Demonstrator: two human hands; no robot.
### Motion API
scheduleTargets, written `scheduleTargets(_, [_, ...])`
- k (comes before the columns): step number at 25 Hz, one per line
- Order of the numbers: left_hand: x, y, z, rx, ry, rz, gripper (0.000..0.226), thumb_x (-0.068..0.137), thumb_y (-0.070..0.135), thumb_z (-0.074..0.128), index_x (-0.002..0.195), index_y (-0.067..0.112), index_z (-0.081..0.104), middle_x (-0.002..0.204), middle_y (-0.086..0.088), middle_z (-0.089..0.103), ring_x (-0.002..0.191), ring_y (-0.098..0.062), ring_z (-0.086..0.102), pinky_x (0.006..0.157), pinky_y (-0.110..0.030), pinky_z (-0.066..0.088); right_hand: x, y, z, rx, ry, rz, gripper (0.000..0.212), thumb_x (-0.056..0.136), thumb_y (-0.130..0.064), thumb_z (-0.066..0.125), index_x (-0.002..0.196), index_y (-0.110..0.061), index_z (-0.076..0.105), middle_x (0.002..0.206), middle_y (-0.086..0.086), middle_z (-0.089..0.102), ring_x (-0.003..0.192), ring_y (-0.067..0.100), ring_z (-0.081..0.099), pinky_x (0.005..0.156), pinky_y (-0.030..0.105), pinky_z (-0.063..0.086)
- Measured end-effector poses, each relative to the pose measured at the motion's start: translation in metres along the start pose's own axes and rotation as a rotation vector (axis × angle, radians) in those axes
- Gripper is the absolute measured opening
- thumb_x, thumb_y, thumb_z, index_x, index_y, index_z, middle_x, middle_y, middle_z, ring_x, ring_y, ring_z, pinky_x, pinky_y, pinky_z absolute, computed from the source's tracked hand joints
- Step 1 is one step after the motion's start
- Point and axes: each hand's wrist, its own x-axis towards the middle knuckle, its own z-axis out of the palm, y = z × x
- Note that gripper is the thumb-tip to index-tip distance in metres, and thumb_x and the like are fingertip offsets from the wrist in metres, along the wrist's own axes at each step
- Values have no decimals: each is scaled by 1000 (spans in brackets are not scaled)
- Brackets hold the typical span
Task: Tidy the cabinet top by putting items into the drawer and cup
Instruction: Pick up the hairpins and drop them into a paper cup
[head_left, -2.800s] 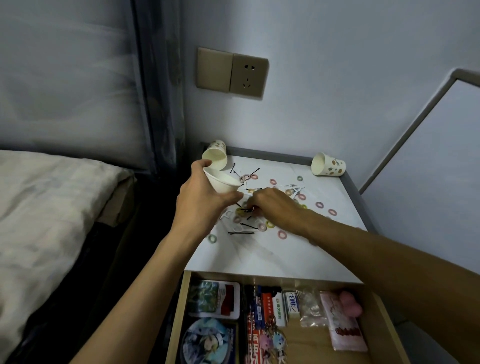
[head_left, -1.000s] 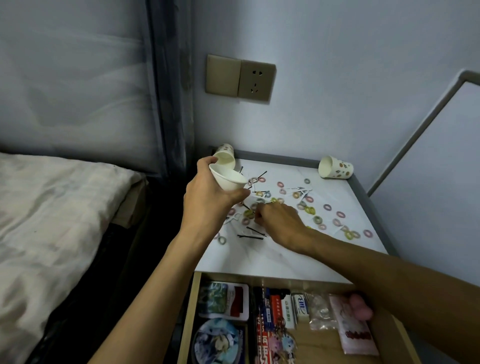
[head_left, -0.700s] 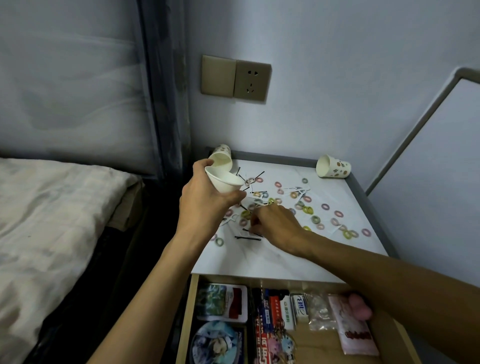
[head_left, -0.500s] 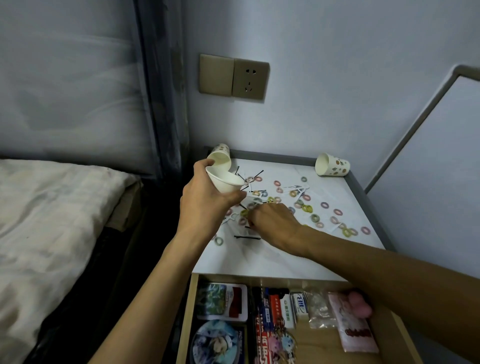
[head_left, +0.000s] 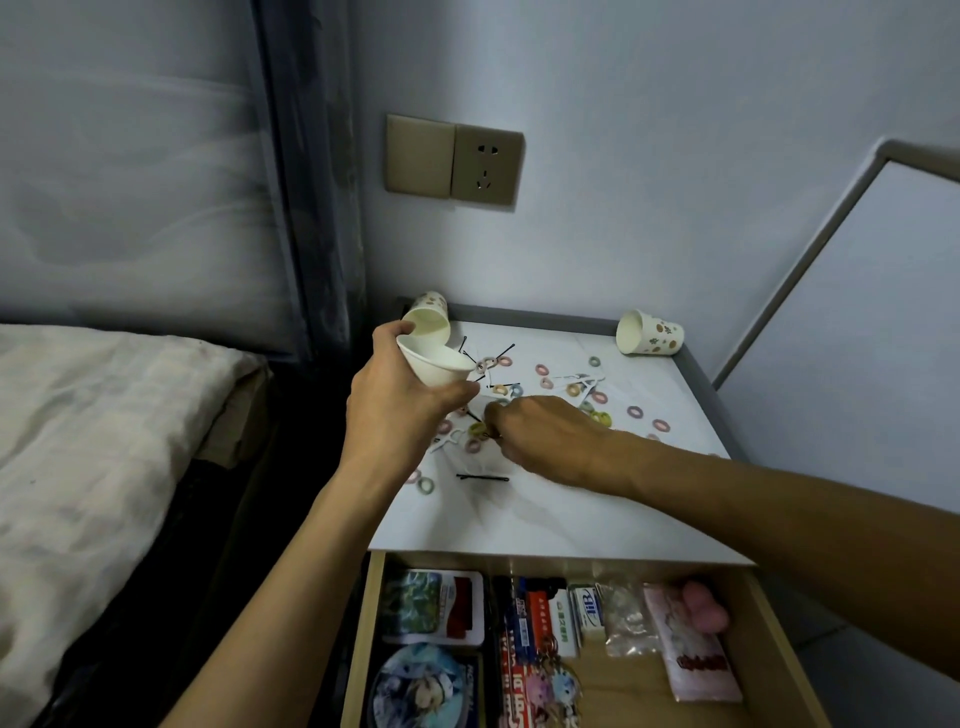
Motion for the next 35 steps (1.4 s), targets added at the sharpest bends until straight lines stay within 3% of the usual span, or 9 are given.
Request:
scheduleTargets(5, [-4,0,-5,2,13,-6,80,66,29,87,134,22,44,109,7,57,97,-15,56,83,-31,49,-25,-15,25,78,64,-161,14,88,-7,61,102,-11,61,96,10,65,84,27,64,65,35,50])
scheduleTargets(8, [-7,0,-10,-7,32,-6,77,65,29,87,130,23,46,105,7,57,97,-16,57,84,-33,51,-27,-13,40,263,98,-26,15,91,-16,64,106,-16,64,104,7,66,95,24,63,76,32,50])
scheduleTargets(11, [-8,-1,-11,-16,37,-7,76,66,28,87,130,23,46,106,6,58,95,-16,58,82,-34,52,-28,-12,46,423,141,84,15,91,-24,65,105,-17,65,102,2,65,92,16,60,73,23,43])
scheduleTargets(14, [-10,0,-11,-15,35,-4,76,66,28,86,130,23,45,107,5,59,96,-17,60,82,-36,53,-27,-12,48,536,151,155,13,87,-24,70,98,-17,68,94,-2,64,88,12,57,74,23,43])
scheduleTargets(19, [-7,-2,-13,-9,33,-2,77,66,30,86,131,23,45,106,8,58,97,-16,59,82,-34,53,-20,-19,49,504,173,145,12,86,-25,69,94,-17,74,100,-1,68,98,15,57,85,31,45])
scheduleTargets(26, [-4,-5,-17,-9,52,-23,80,68,34,85,135,21,44,110,5,58,96,-14,57,77,-26,45,-15,-24,54,224,177,-12,5,89,-17,65,93,-14,68,98,4,65,94,21,59,77,32,46])
scheduleTargets(29, [-3,-8,-20,-27,72,-32,80,67,34,86,135,22,45,109,6,59,97,-14,57,80,-28,46,-7,-14,42,428,220,201,8,94,-16,60,100,-19,65,101,-2,65,91,13,59,75,30,47])
scheduleTargets(31, [-2,-9,-21,-29,76,-39,81,66,35,86,134,22,45,110,6,60,98,-15,59,83,-31,50,11,3,29,581,209,378,8,91,-21,61,92,-23,68,95,-3,70,89,15,63,78,34,50])
scheduleTargets(35, [3,-11,-19,-38,73,-57,81,66,35,86,135,23,45,112,4,62,99,-14,59,80,-28,47,43,11,21,492,143,376,12,84,-14,66,88,-19,76,90,4,74,91,24,66,80,34,50])
